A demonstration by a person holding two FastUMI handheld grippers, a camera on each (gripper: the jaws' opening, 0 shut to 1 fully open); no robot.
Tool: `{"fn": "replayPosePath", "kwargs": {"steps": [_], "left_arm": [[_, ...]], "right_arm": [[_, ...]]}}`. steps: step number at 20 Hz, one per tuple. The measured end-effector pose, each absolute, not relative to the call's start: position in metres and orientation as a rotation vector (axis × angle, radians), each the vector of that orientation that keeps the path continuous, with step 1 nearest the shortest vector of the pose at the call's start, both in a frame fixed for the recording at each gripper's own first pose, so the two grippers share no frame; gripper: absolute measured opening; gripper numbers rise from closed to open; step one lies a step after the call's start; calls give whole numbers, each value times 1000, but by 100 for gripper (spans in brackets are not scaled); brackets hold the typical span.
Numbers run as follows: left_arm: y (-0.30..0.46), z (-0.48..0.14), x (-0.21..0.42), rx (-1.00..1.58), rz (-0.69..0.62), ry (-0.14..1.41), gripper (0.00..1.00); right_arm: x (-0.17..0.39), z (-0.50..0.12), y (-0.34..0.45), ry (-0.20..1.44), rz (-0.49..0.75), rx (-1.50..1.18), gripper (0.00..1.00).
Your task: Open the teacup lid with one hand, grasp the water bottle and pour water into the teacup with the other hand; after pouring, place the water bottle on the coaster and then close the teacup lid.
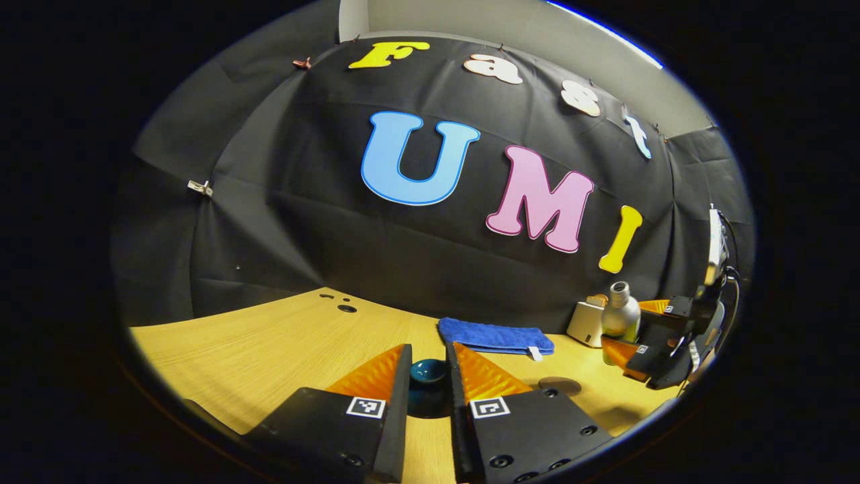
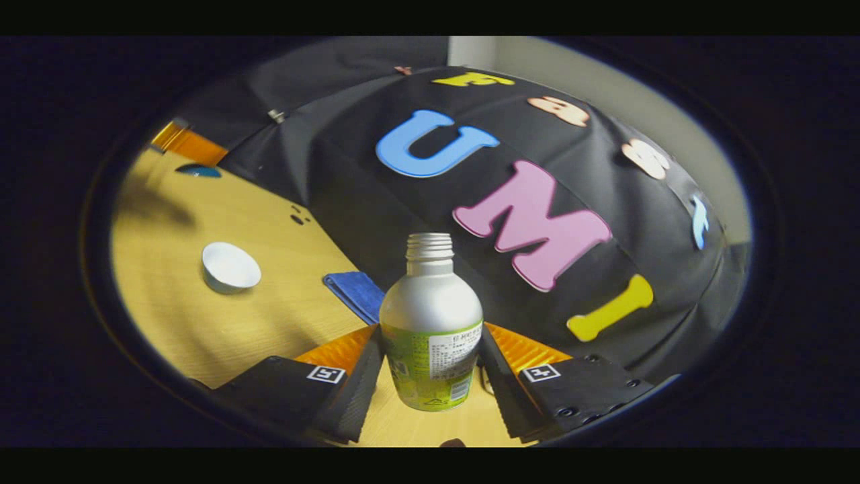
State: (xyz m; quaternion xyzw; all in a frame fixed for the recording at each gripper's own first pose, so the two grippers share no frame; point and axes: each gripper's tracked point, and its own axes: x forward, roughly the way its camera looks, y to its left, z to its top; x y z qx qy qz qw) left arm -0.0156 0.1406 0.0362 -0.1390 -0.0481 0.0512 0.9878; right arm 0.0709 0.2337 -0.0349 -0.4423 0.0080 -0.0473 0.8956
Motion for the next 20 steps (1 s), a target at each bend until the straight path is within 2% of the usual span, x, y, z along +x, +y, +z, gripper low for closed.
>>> {"fn": "replayPosePath", "kwargs": {"steps": [1,4,5,6,9,13,15,16,17,18,20], "left_arm": [[141,37,-16,-276,103,-96,31],[146,35,-16,-271,109,-95,31],[148,35,-16,-276,113,-91,34],[150,33,-15,-282,112,-90,31],[155,31,-15,-294,122,-85,31],[154,30,-14,-296,117,-81,31],[155,29,-13,-295,119,-78,31],[156,28,-13,-295,121,-77,31],[156,28,-13,-294,123,-76,31],[157,27,-13,-293,127,-75,31],[158,28,-14,-290,129,-76,31]], "right_arm": [[62,-40,242,26,-80,-981,80],[41,-63,272,50,-40,-1182,80],[38,-73,282,62,-21,-1228,80],[31,-83,291,72,-3,-1262,80],[17,-101,320,90,51,-1362,80],[-5,-138,348,64,80,-1521,80],[-10,-144,356,52,89,-1583,76],[-11,-145,359,48,93,-1608,80],[-16,-149,361,47,97,-1630,76],[-16,-152,362,45,103,-1651,79],[-22,-157,365,42,112,-1699,79]]}}
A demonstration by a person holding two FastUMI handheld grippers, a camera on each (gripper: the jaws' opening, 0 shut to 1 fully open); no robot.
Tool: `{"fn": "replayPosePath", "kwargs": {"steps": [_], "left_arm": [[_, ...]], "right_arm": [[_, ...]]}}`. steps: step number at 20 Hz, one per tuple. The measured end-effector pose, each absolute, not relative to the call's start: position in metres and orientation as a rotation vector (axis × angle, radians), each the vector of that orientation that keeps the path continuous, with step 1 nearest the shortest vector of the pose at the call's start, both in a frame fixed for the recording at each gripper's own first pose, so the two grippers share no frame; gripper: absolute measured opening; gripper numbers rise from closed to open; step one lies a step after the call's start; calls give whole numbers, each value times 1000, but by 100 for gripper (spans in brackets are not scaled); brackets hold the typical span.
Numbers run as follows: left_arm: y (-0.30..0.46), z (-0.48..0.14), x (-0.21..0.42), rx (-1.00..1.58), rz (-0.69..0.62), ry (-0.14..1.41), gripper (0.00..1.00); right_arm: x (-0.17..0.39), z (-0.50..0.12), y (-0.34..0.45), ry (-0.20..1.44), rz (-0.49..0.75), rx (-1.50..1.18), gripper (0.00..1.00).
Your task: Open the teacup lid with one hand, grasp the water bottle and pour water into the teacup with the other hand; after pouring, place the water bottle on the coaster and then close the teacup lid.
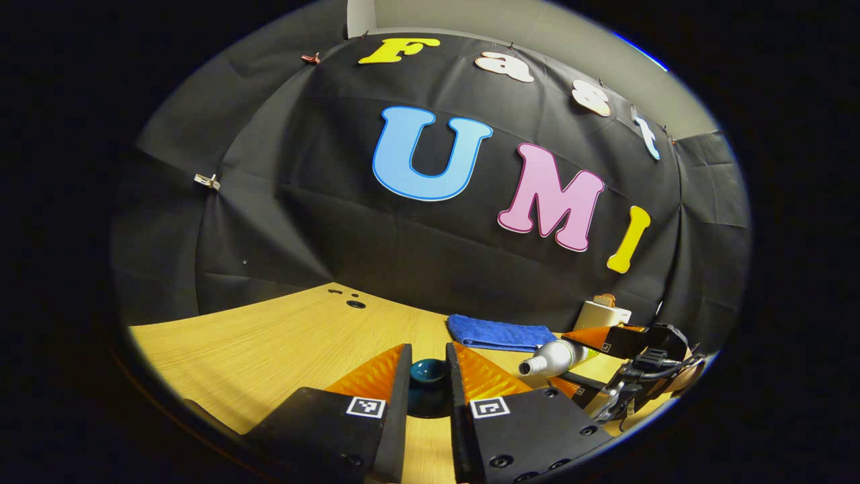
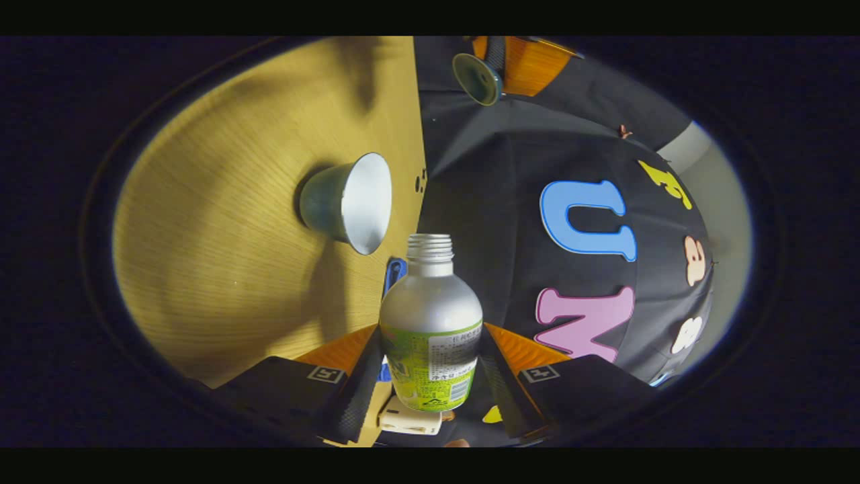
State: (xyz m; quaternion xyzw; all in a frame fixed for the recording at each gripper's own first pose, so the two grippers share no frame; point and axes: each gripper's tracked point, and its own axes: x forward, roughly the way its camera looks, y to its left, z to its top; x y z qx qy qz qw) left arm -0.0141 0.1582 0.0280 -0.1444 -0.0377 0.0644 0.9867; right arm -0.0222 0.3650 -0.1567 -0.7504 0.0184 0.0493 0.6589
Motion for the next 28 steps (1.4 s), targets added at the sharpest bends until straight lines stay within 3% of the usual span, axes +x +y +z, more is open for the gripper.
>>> {"fn": "replayPosePath", "kwargs": {"steps": [11,28], "left_arm": [[157,28,-15,-290,131,-71,31],[160,25,-15,-294,137,-60,32]], "right_arm": [[-22,-151,363,0,123,-1915,79],[-20,-95,382,-171,74,-2189,79]]}}
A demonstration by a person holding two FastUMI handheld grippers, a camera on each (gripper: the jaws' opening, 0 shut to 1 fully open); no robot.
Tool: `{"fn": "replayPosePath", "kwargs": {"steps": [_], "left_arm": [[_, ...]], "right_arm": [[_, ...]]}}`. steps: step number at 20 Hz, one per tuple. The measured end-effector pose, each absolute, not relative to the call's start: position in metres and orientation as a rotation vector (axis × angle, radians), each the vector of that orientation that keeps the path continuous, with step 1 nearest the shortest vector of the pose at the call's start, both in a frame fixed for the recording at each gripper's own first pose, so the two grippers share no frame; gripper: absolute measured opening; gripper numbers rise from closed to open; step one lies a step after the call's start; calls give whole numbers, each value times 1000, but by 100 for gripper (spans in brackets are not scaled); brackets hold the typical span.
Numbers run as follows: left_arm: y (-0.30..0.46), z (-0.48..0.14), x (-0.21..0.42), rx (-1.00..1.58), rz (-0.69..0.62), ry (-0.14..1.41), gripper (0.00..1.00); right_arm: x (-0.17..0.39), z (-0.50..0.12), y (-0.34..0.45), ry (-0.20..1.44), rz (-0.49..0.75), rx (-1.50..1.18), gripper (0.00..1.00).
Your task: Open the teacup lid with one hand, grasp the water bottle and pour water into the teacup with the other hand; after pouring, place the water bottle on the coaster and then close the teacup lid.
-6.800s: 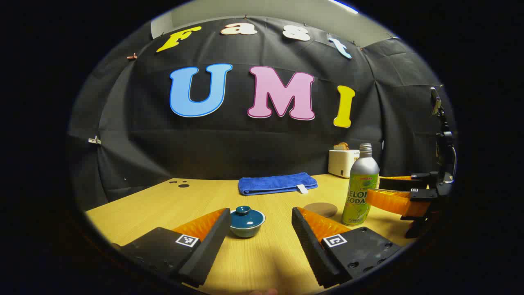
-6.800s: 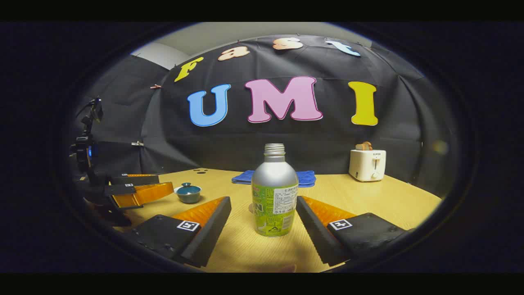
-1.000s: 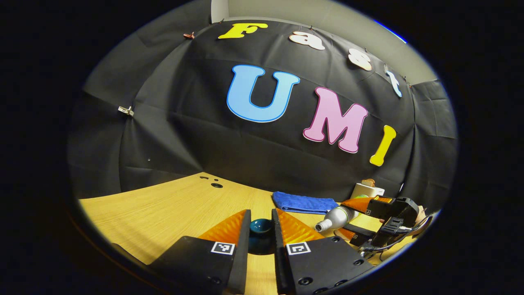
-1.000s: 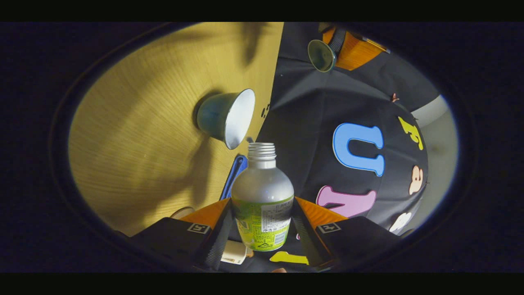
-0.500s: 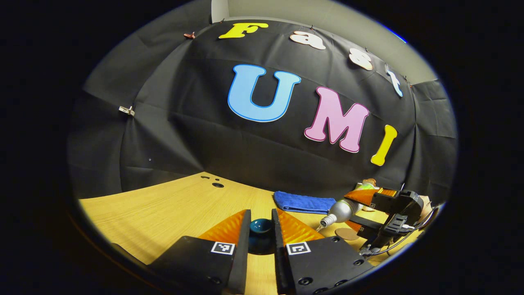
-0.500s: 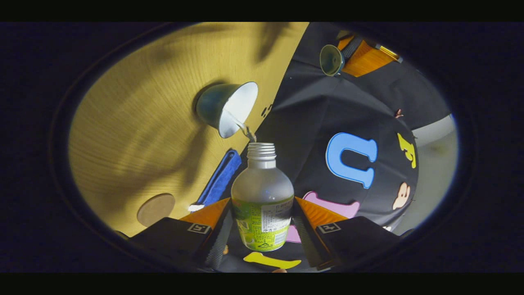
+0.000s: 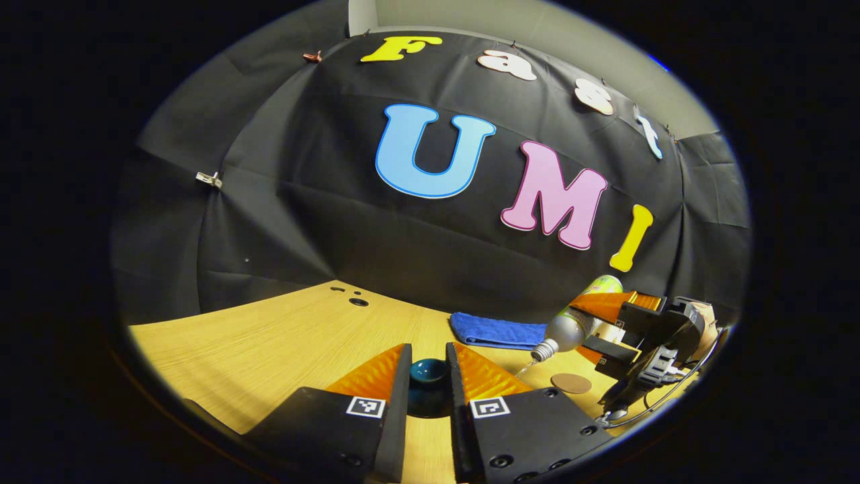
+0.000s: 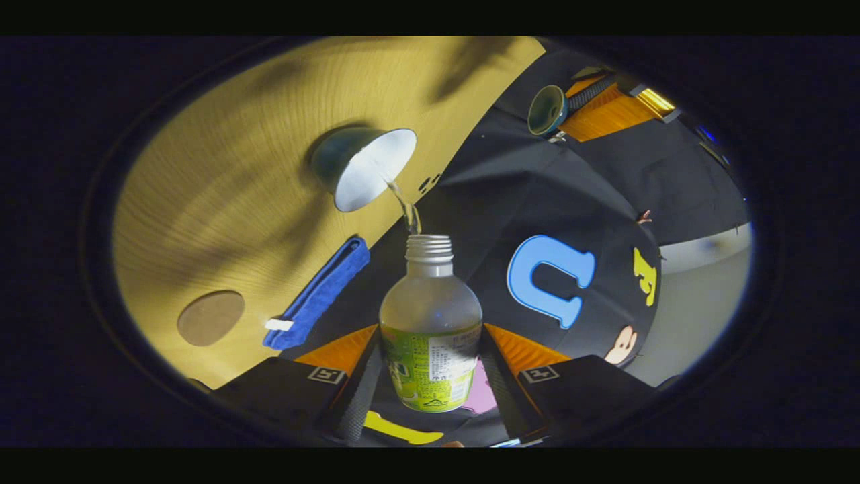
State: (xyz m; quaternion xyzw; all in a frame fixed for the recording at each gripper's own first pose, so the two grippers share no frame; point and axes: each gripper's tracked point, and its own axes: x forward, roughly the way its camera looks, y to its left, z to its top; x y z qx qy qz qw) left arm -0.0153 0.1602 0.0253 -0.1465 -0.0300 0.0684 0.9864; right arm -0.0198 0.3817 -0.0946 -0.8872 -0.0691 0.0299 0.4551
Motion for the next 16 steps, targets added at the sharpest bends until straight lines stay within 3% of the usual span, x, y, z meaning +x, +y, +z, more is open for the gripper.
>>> {"fn": "replayPosePath", "kwargs": {"steps": [16], "left_arm": [[161,24,-13,-302,141,-56,31]], "right_arm": [[-25,-88,405,-284,97,-2349,79]]}}
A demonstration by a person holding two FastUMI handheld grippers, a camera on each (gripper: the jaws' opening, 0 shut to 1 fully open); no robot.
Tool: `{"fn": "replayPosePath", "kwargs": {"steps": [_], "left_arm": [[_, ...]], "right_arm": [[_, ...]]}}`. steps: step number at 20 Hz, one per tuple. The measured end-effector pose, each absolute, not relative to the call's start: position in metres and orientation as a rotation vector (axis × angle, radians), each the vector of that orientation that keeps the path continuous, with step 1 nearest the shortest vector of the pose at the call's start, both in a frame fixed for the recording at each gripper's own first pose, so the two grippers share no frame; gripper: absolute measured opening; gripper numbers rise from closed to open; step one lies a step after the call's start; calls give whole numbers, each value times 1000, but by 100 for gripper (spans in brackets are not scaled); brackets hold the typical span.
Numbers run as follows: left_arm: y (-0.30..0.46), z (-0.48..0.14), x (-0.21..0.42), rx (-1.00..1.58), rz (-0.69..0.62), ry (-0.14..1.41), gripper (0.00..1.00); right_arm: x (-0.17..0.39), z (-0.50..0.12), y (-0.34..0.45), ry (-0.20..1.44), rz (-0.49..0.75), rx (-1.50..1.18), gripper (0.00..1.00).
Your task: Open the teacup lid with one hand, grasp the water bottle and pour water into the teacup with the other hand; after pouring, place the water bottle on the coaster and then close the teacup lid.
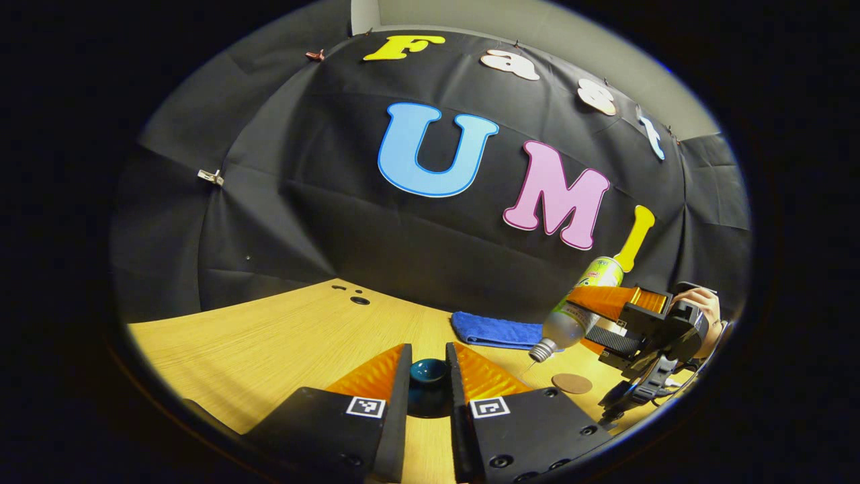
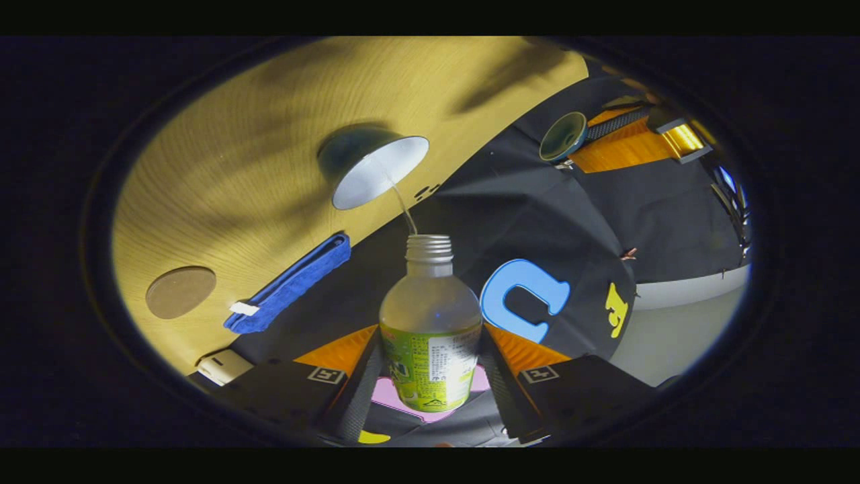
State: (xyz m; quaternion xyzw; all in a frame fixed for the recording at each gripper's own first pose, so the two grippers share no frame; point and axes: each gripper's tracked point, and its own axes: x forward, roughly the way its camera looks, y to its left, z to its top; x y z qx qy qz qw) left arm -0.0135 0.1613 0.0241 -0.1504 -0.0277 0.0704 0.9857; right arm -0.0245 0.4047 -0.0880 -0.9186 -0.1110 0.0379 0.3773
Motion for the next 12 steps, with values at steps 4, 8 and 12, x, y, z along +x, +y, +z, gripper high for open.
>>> {"fn": "replayPosePath", "kwargs": {"steps": [4,8,12], "left_arm": [[162,23,-13,-306,141,-53,32],[162,22,-13,-305,144,-51,31],[162,22,-13,-304,143,-51,32]], "right_arm": [[-24,-90,405,-274,104,-2342,79],[-24,-92,405,-274,110,-2345,79],[-25,-93,406,-276,116,-2344,79]]}}
